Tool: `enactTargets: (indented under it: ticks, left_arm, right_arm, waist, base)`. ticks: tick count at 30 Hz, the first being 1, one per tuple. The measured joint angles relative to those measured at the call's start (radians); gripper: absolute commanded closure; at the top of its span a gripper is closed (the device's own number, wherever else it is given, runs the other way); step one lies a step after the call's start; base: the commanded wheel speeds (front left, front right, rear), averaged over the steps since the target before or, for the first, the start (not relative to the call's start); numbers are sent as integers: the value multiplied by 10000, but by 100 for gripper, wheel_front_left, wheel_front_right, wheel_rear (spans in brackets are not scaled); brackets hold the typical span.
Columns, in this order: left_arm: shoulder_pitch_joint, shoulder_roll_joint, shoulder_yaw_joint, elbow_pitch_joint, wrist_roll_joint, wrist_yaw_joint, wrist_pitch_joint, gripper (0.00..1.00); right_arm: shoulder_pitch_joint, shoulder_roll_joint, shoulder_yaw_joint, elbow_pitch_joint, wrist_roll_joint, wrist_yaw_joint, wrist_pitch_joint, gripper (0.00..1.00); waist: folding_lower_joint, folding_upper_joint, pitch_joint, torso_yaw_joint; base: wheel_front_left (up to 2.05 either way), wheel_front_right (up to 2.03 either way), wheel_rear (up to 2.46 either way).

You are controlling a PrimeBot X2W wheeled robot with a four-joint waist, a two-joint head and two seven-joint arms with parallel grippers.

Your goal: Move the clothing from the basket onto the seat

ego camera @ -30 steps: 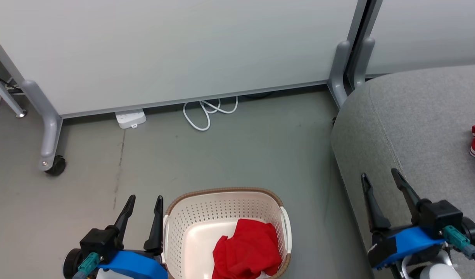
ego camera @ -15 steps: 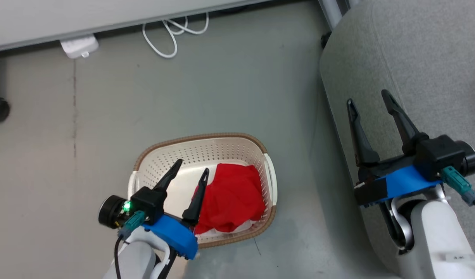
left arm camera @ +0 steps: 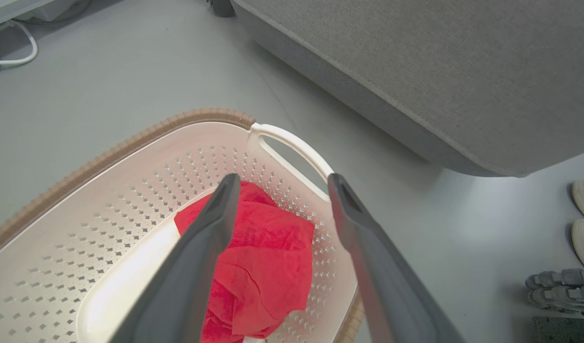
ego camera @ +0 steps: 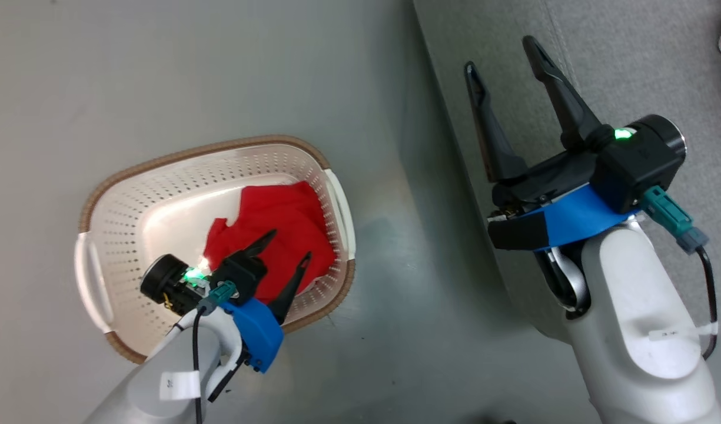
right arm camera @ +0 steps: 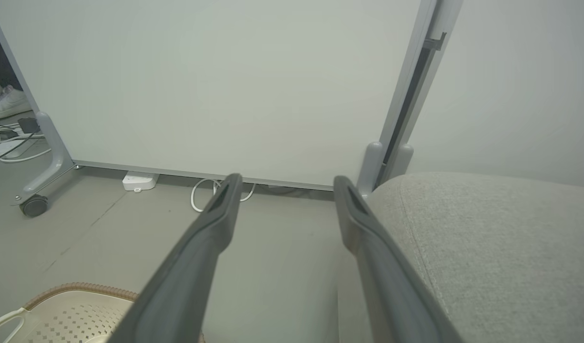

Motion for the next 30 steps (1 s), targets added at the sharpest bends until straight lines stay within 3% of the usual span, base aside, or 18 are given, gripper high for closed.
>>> enactTargets:
  ticks: [7, 15, 23, 30]
  left_arm:
    - [-594, 570, -587, 1340, -1030, 0, 169, 0]
    - [-966, 1147, -362, 2412, -1960, 0, 1080, 0]
    - [-1192, 1181, -167, 2899, -2694, 23, 2280, 0]
    - [-1390, 1018, -2, 3444, -3016, 815, 3444, 0]
  right_arm:
    - [-763, 0, 752, 541, 719, 0, -510, 0]
    - [-1177, -2, 1135, 842, 1561, 0, -840, 0]
    - [-1157, 0, 1114, 851, 1896, 0, -913, 0]
    - [-1037, 2, 945, 581, 1973, 0, -913, 0]
  waist:
    - [0, 0, 952, -1115]
    - [0, 0, 1846, -2218]
    - [-2, 0, 2317, -2728]
    - [-2, 0, 2389, -2715]
  base:
    - [0, 0, 0]
    - [0, 0, 0]
    - [0, 0, 0]
    - [0, 0, 0]
